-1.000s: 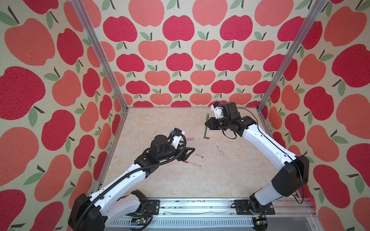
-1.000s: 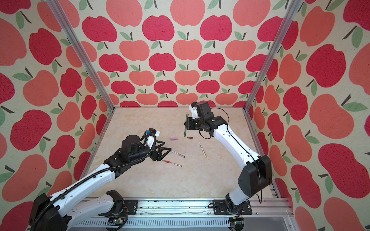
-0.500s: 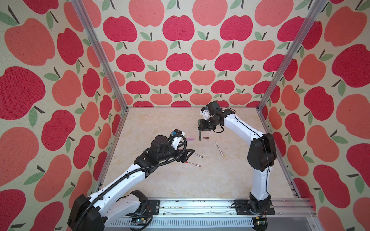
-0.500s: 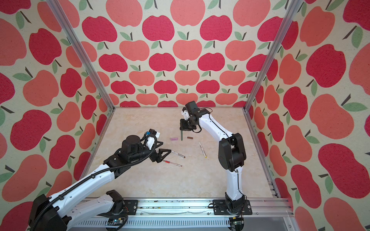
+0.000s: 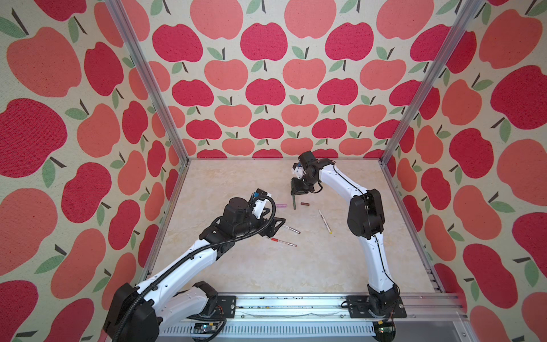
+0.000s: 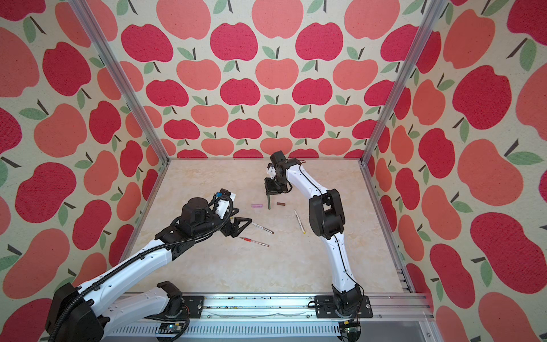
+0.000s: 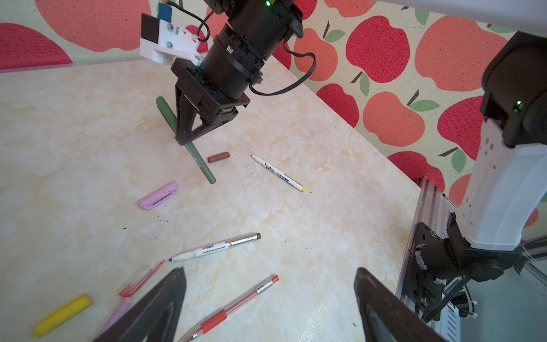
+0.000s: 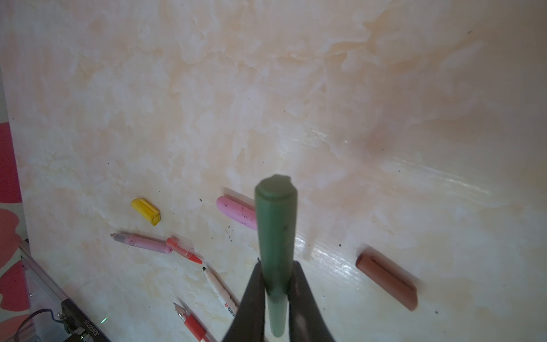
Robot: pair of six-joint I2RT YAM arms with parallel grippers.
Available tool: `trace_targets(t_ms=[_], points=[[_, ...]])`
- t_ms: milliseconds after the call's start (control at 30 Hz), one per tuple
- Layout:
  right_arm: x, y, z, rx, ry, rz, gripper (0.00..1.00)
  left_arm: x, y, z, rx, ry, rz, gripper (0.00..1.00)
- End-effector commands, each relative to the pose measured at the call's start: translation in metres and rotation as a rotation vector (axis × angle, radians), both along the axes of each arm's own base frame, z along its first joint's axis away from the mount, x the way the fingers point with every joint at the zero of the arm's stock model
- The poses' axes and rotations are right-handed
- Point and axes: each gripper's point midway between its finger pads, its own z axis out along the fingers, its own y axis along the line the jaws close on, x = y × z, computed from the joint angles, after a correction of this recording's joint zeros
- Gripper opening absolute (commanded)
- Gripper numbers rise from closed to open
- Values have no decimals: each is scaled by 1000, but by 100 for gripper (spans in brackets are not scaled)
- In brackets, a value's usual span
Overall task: Insert the pens into the pen caps
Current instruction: 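Carry the capped green pen away with right gripper while left gripper withdraws, then lower the capped green pen flat onto the table with right gripper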
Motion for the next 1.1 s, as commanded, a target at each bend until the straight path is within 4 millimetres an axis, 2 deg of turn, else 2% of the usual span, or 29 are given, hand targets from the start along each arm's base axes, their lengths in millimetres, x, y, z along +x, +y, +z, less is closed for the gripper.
trace_targets(t_ms=[0,433,767,800,1067], points=[[4,-2,-5,14,37,-7,13,7,-2,10,-14,-15,5,91],[18,2,-29,38,73,-20,14,10,-1,10,-20,-9,14,91],[24,4,-37,64,84,-29,14,12,0,9,-25,-4,23,92],[25,5,-37,67,85,-30,14,14,-1,0,-12,18,21,92],[31,5,-42,73,80,-41,17,15,-1,-1,-14,21,26,92]])
